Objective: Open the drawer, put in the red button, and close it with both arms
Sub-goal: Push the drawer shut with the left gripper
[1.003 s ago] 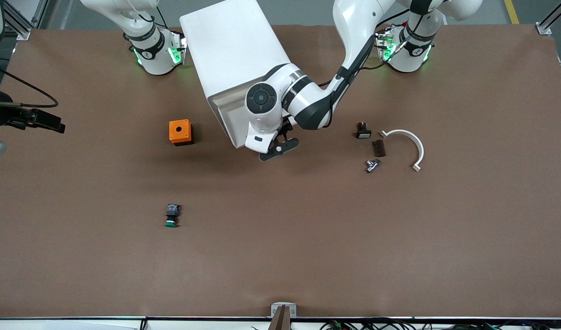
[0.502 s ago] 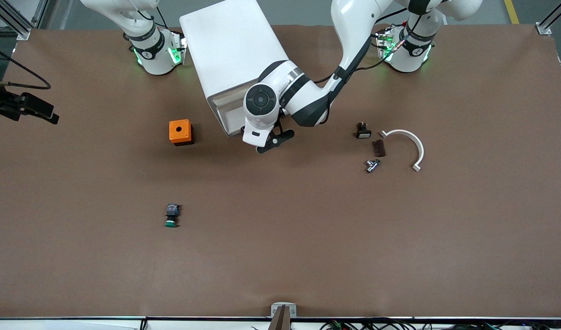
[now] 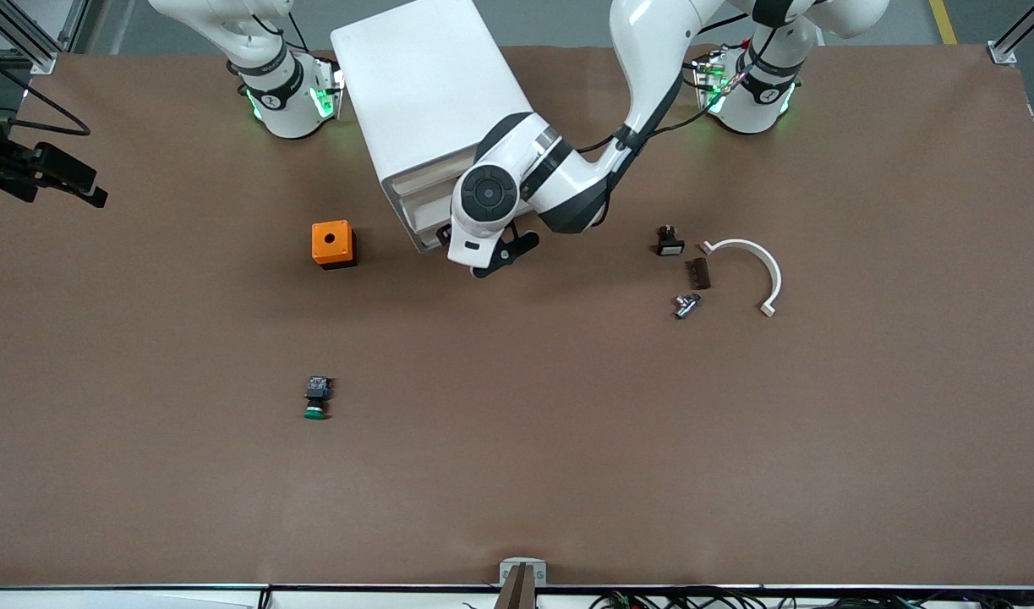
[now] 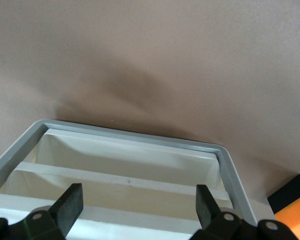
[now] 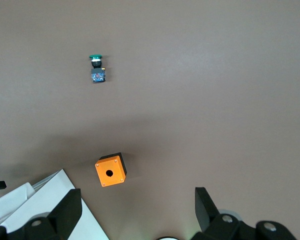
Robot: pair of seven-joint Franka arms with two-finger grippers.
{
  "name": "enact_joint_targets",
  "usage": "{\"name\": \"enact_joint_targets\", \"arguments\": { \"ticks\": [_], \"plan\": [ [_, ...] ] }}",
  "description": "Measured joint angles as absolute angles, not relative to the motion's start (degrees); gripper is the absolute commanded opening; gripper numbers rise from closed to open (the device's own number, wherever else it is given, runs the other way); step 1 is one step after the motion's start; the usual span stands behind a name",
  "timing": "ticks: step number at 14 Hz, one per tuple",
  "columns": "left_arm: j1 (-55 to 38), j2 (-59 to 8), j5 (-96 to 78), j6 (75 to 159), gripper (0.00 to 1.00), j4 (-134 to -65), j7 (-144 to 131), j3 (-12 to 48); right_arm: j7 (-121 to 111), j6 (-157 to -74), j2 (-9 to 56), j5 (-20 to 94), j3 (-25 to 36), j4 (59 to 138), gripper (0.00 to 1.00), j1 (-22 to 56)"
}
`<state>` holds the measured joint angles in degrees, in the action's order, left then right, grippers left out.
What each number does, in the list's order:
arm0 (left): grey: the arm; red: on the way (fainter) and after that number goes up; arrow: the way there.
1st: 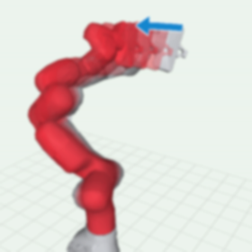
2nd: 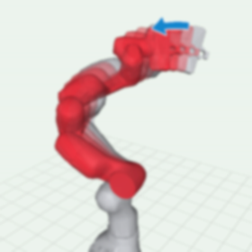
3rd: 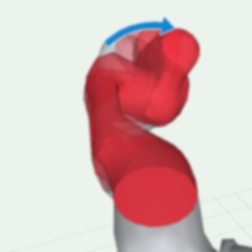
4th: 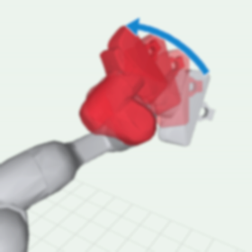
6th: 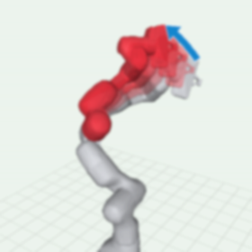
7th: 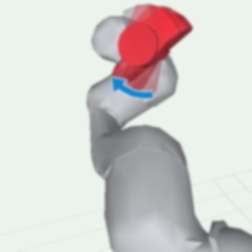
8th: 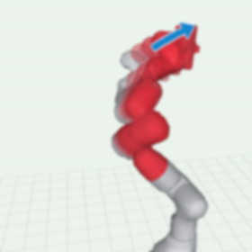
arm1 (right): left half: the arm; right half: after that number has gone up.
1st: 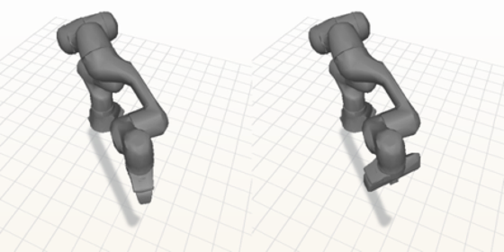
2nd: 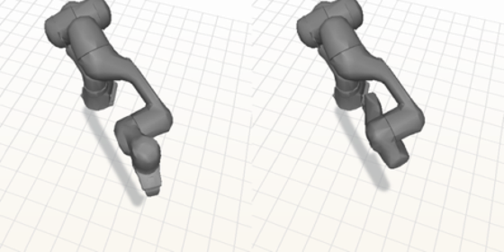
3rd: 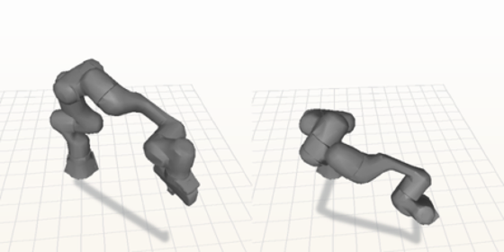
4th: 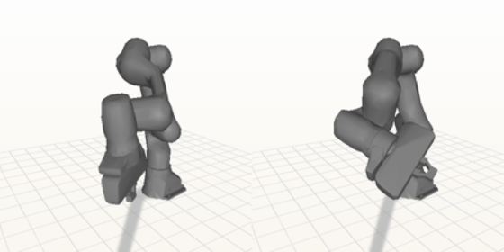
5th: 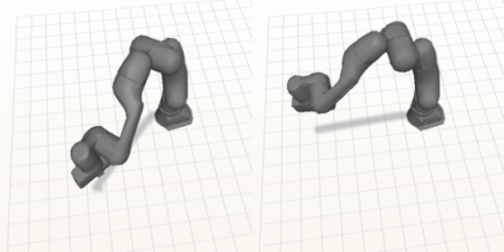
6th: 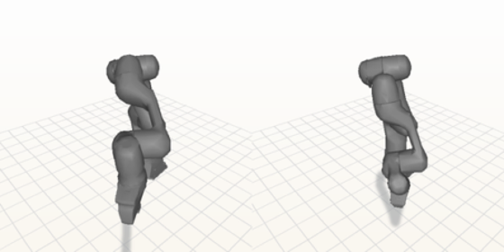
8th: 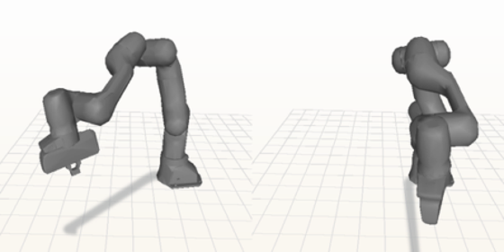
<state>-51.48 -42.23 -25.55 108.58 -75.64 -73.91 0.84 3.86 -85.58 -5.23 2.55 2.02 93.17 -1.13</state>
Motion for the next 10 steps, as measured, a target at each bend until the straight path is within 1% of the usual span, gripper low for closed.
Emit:
{"name": "enact_joint_targets", "arguments": {
  "ticks": [10],
  "plan": [
    [-51.6, -43.45, -35.03, 108.44, 0.99, -76.81, -73.91, 0.98, 0.18, -87.46, -5.35, 1.51, 1.83, 93.63, 1.0, -1.13]
  ]
}}
